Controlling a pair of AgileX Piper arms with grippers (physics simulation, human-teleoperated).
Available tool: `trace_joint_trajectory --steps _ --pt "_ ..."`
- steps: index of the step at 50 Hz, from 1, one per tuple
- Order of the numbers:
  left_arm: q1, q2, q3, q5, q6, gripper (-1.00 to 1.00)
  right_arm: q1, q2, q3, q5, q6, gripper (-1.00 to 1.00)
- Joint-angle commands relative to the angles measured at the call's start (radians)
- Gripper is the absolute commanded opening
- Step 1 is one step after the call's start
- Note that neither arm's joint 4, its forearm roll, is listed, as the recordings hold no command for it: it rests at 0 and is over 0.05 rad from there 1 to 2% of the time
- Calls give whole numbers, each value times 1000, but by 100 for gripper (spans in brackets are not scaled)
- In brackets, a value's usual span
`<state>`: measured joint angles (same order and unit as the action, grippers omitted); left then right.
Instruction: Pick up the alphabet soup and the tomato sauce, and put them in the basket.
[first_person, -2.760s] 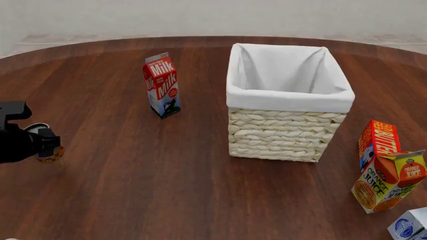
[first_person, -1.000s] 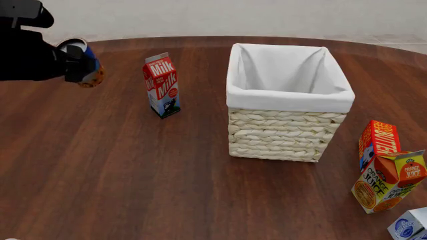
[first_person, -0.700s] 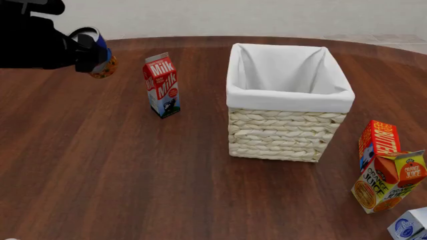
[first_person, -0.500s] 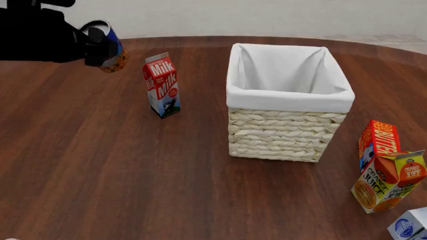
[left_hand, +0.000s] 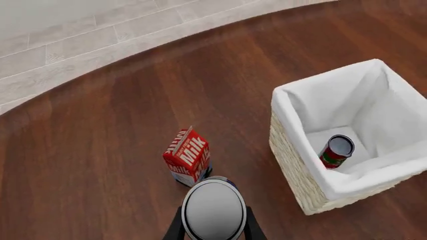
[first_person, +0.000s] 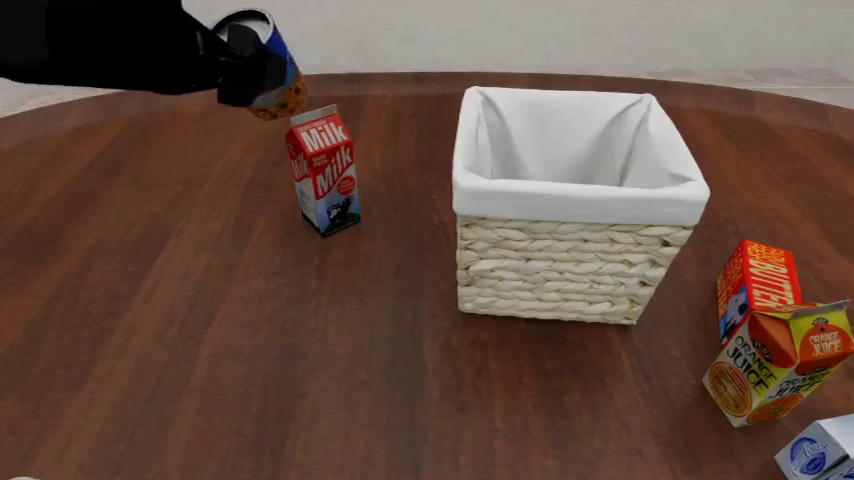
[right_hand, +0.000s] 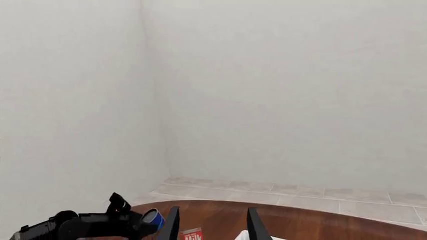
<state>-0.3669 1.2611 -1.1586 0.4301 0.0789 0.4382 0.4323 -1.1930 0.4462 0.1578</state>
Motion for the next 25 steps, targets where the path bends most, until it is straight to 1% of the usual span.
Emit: trace_joint_trajectory --steps 1,19,25 --pt "-54 28 -48 -9 19 -100 4 -1 0 -3 0 100" --pt "-108 85 -95 -21 30 -100 11 -4 2 -1 4 100" --pt "-134 110 -124 -22 39 -100 13 -3 2 -2 4 100"
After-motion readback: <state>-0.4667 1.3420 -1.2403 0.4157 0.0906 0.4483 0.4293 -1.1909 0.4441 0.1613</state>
